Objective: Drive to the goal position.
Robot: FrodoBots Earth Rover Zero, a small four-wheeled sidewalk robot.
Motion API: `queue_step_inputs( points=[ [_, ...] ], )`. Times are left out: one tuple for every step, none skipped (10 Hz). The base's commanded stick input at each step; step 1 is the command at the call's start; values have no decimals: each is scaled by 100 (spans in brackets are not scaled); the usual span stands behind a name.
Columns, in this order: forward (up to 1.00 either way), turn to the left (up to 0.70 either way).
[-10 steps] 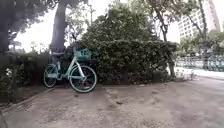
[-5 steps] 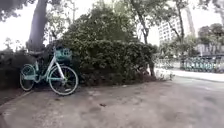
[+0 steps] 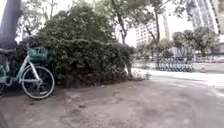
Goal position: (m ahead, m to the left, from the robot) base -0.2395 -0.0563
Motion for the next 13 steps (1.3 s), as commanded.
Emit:
queue_step_inputs(
  points=[
    [0,-45],
    [0,-45],
    [0,-45],
    [0,-45],
    [0,-45],
    [0,-45],
    [0,-45],
    [0,-45],
    [0,-45],
    [0,-45],
    [0,-45],
    [0,-45],
    [0,-45]
  ],
)
